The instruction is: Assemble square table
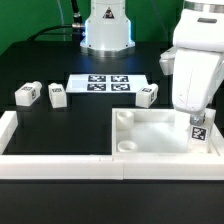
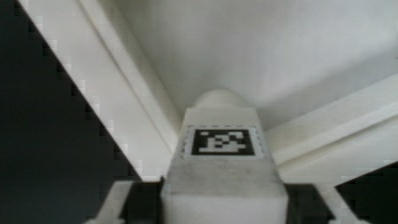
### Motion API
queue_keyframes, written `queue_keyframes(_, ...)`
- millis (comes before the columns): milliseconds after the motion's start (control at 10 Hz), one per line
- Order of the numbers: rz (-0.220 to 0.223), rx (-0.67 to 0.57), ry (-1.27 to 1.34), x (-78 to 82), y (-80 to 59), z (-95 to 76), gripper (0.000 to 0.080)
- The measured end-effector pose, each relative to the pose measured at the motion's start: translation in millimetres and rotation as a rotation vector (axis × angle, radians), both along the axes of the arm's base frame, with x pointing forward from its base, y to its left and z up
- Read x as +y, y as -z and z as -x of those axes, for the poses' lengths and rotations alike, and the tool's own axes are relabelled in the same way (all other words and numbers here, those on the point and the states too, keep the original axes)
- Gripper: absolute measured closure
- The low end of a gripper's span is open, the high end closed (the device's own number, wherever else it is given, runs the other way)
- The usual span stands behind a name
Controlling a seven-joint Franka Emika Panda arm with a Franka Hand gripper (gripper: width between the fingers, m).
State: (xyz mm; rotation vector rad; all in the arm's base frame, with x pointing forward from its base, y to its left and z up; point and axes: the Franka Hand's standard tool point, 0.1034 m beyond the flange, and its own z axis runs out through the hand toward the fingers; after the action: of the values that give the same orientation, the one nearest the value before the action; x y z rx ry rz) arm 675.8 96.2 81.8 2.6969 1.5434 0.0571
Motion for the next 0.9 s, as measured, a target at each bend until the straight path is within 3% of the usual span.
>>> queue_keyframes(300, -0.002, 0.000, 0.016, 0.0, 0.0, 0.0, 0.0507)
queue_keyframes(900, -0.048, 0.002, 0.744, 3.6, 0.1, 1.2, 0.0505)
